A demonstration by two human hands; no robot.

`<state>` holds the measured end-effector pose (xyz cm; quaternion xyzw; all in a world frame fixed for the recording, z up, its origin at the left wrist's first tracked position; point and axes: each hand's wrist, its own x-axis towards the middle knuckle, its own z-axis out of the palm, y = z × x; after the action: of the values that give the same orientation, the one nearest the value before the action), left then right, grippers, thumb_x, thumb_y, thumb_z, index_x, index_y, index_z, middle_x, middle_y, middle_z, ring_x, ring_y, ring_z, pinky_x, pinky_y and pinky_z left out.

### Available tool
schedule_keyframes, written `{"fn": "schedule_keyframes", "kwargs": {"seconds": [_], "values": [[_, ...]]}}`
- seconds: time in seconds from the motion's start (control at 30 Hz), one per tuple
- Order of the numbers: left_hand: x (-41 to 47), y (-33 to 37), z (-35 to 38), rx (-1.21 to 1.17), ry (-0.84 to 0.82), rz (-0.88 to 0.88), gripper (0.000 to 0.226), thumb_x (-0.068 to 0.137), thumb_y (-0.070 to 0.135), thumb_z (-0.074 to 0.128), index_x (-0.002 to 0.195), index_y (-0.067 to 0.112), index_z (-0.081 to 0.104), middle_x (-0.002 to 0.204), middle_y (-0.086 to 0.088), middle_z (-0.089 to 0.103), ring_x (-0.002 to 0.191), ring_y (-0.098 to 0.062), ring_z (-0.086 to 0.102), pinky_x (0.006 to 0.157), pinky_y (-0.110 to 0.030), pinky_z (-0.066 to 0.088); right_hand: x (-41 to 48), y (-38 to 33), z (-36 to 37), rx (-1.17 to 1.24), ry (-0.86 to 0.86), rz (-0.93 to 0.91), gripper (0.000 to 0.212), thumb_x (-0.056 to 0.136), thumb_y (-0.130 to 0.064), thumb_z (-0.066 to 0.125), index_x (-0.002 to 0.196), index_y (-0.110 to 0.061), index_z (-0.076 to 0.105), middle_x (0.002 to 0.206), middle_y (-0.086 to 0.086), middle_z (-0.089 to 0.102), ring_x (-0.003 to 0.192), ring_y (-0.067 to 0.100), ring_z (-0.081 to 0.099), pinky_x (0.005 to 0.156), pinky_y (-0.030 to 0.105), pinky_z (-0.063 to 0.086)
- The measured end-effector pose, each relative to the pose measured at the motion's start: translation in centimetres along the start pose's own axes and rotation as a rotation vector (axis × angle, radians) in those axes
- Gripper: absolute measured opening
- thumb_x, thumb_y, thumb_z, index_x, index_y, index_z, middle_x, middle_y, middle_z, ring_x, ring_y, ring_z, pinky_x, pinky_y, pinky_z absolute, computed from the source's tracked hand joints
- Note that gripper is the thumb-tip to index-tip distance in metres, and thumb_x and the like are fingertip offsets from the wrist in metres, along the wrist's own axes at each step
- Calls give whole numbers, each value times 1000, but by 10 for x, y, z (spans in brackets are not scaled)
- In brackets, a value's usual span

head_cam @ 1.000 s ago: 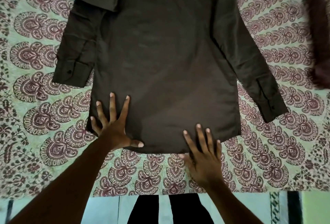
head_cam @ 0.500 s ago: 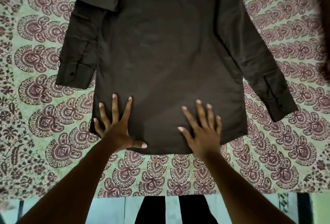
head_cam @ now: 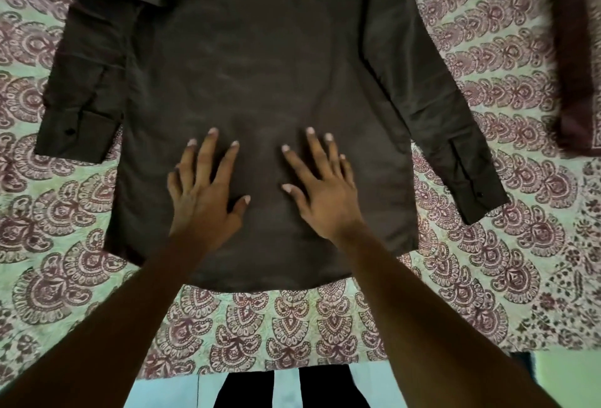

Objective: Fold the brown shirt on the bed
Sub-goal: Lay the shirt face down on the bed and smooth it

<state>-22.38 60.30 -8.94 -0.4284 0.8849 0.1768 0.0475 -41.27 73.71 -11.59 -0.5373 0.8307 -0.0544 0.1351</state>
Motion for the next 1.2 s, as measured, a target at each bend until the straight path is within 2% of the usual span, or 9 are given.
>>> {"fn": "schedule_keyframes", "kwargs": {"seconds": [0.1, 0.23, 0.37, 0.5, 0.63, 0.77, 0.9, 1.03, 1.2], "values": [[46, 23, -3, -24, -45, 68, 88, 88, 45, 67, 162, 32, 20, 168, 2, 23, 154, -31, 23, 113, -60, 29, -12, 28, 8, -6, 35, 284, 65, 103, -69, 33, 162, -50, 15, 176, -3, 0, 162, 26, 0, 127, 56, 14], [106, 45, -13, 70, 27, 50, 62, 92, 40, 61, 147, 15, 46, 138, -18, 49, 124, -43, 48, 98, -55, 41, -30, 65, 0, 132, 125, 635, 76, 102, -67, 36, 166, -29, 20, 175, 12, 4, 160, 36, 6, 125, 61, 22], [162, 55, -16, 164, 123, 98, 60, 92, 42, 58, 144, 15, 46, 148, -15, 43, 131, -40, 45, 99, -56, 41, 30, 63, -18, 68, 246, 336, 67, 107, -51, 41, 158, -7, 38, 172, 17, 14, 160, 37, 12, 129, 51, 20], [199, 46, 1, 143, 161, 87, 67, 97, 54, 44, 157, 24, 34, 169, -5, 24, 154, -29, 25, 115, -58, 28, 116, 62, -19, 62, 87, -132, 61, 108, -46, 39, 161, -16, 34, 174, 7, 13, 161, 26, 11, 127, 48, 25], [200, 40, 14, 97, 193, 21, 66, 99, 58, 32, 160, 33, 27, 172, 3, 15, 159, -22, 15, 123, -53, 18, 143, 107, -16, -74, 200, 219, 70, 102, -64, 38, 163, -31, 28, 170, 6, 27, 155, 29, 27, 126, 51, 23], [202, 39, 11, 96, 197, 19, 66, 99, 57, 36, 160, 32, 29, 173, 3, 14, 159, -21, 15, 124, -52, 19, 151, 121, -30, -35, 260, 578, 77, 101, -67, 37, 157, -13, 42, 153, 23, 47, 143, 44, 41, 124, 57, 27], [204, 38, 16, 105, 180, 3, 68, 97, 57, 37, 161, 33, 29, 173, 4, 13, 159, -20, 15, 124, -51, 18, 199, 88, -44, 16, 375, 229, 65, 103, -51, 47, 147, -3, 53, 155, 23, 47, 142, 40, 45, 119, 48, 38], [207, 34, 18, 117, 192, 3, 69, 95, 57, 39, 159, 32, 34, 172, 3, 16, 158, -21, 19, 122, -53, 21, 271, 81, -43, 55, 156, -122, 65, 105, -54, 39, 160, -20, 37, 172, 13, 19, 160, 31, 17, 126, 55, 25], [207, 34, 18, 121, 208, 11, 68, 94, 55, 42, 158, 31, 37, 172, 2, 19, 158, -22, 22, 121, -53, 23, 315, 159, -58, 37, 166, 307, 77, 97, -75, 29, 164, -40, 21, 175, 6, 4, 161, 32, 5, 129, 57, 10]]}}
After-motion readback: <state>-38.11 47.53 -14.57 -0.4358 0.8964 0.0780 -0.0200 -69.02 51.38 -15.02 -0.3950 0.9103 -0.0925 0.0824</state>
